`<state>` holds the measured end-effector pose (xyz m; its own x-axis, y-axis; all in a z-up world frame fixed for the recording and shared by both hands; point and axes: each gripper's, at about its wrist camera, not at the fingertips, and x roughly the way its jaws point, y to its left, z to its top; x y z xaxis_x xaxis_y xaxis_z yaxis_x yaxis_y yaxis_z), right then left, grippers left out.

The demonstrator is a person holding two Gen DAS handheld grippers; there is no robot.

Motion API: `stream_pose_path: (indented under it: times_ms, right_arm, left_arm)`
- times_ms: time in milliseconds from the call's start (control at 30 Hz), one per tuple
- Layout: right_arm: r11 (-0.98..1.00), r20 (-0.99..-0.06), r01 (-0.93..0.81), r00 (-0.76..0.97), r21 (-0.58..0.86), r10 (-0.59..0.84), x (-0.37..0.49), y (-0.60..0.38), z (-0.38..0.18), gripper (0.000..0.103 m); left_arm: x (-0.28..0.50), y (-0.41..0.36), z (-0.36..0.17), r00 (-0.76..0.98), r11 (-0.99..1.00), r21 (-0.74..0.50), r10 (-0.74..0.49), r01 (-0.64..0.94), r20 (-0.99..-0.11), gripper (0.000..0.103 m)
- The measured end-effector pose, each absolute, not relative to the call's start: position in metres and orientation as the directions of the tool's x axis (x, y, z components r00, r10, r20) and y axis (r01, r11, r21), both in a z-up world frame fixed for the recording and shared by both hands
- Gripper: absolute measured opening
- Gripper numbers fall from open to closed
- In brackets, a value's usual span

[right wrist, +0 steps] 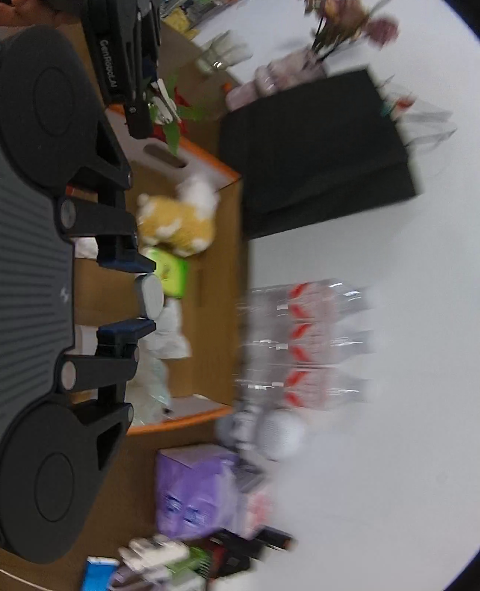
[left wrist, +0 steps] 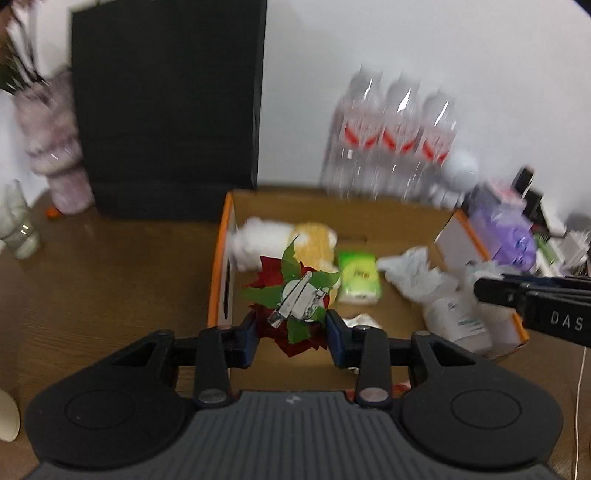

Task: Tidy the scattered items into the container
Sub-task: 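Carry the red flower and white object over the box with both tools, then open both tools to drop the flower and white object into the box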

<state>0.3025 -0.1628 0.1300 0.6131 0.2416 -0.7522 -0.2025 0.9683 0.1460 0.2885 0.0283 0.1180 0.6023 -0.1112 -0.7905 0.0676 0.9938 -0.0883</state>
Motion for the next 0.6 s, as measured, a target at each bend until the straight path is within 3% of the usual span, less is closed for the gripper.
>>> stream_pose_path:
  times_ms: [200, 600]
  right_arm:
    - [0.973, -0.866, -0.153, 0.447, 0.172, 0.223, 0.357, -0.157, 0.091, 0.026]
    - [0.978, -0.937, -0.149, 0.297, 0.148, 0.187, 0.405, -0.131, 0.046, 0.026]
  left_arm:
    - [0.34, 0.023, 0.09, 0.469, 0.997, -0.058, -0.073, 0.046, -0.88, 0.036]
    - [0.399, 0.012, 0.057, 0.363, 0.999, 0.012, -0.005, 0.045, -0.932, 0.037]
